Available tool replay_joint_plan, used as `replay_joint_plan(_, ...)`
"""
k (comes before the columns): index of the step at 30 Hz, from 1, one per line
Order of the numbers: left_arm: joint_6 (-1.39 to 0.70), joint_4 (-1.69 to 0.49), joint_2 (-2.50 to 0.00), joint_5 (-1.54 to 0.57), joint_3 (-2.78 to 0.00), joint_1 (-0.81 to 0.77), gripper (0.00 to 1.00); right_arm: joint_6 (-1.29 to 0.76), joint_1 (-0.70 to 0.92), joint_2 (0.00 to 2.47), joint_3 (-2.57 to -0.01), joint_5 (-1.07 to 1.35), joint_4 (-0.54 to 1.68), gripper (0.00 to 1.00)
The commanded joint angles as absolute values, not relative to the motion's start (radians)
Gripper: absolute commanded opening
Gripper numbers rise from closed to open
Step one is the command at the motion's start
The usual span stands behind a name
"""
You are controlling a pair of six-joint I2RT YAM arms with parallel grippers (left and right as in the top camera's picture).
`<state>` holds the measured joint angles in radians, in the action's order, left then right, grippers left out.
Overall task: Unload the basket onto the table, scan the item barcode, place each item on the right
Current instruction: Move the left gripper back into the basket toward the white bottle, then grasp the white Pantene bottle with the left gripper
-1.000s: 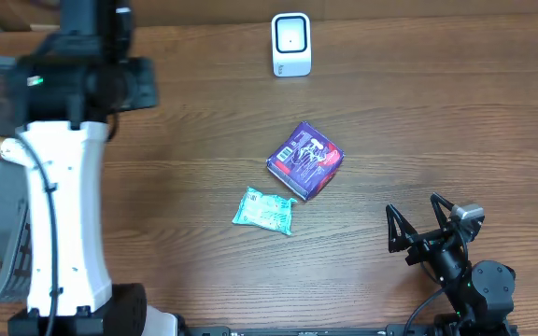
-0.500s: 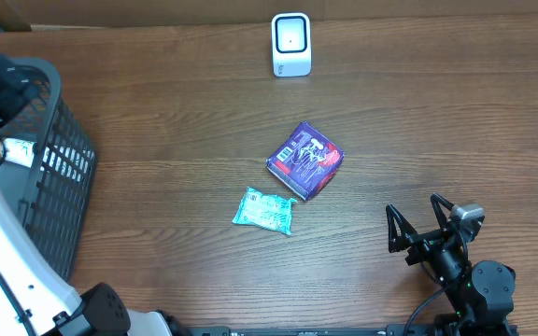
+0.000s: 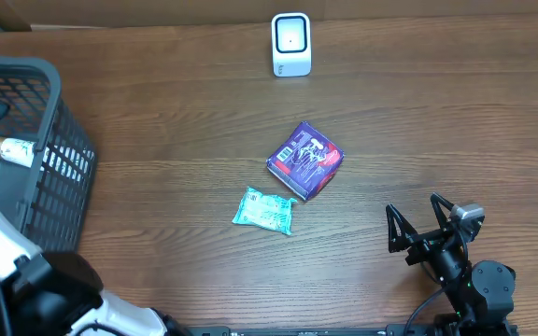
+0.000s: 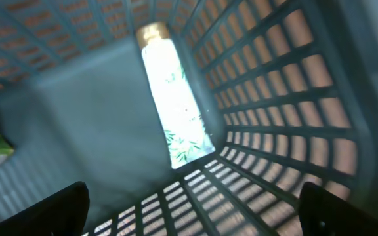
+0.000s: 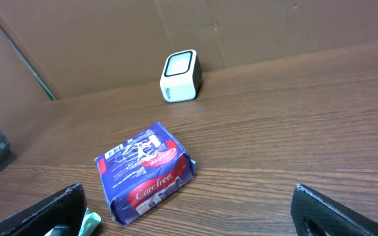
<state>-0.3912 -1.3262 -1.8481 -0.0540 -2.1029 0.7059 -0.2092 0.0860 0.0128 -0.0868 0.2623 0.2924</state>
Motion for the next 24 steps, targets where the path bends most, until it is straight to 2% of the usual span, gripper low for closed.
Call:
replay_joint_plan(1,-0.4,-1.332,-1.902,-0.066,-2.114,0.708,0.92,-0.208,0.091,0.003,-0.098,0.263,0.317,1.0)
replay_joint_plan(12,-0.369,-1.316,-2.038,-0.022,-2.098,0.707,0.94,-0.208,0.091,0.003,-0.098,0.263,0.317,1.0)
replay_joint_plan(24,-0.371,-1.072,-2.04,-0.027,-1.819,0.707,0.93,-0.208,0.091,0.003,-0.098,0.263,0.317,1.0)
